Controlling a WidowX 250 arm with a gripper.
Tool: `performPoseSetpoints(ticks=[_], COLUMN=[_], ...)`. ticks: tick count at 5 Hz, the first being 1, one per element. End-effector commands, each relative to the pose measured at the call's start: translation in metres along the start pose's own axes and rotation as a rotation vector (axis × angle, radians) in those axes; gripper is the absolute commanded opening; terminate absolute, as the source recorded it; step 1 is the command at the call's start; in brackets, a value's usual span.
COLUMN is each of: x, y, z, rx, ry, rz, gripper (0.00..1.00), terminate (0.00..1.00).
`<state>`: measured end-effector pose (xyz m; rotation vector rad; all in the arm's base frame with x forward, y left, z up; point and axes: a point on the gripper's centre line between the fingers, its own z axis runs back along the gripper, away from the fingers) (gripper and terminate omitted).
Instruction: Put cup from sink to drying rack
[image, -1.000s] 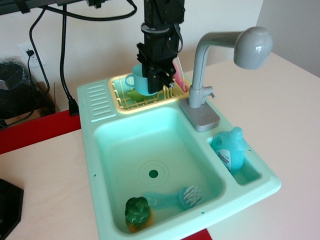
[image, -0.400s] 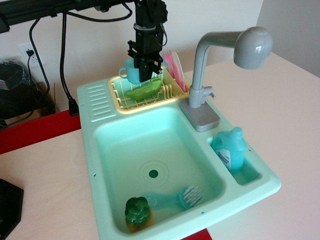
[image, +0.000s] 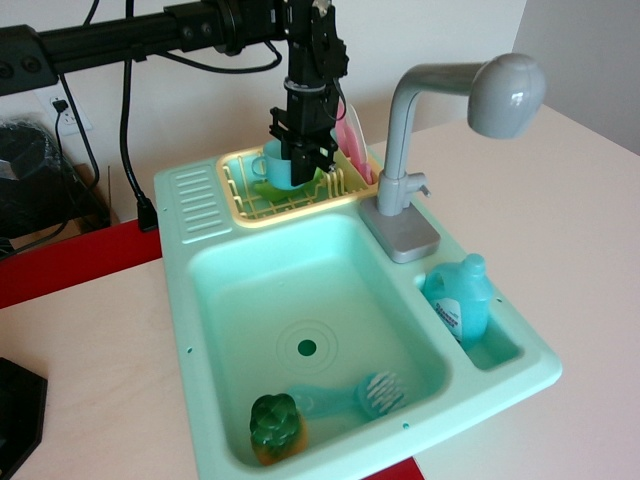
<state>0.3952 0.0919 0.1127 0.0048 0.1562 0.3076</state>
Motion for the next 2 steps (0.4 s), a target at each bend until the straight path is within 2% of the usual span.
performPoseSetpoints(ticks=[1,2], x=[0.0063,0.0037], y=[-0.0011,0.0044], z=[0.0052,0.0026], rx=[0.019,0.034], ry=[-0.044,-0.036], rz=[0.001,0.033], gripper=[0.0,1.0], terminate=[0.0,1.0])
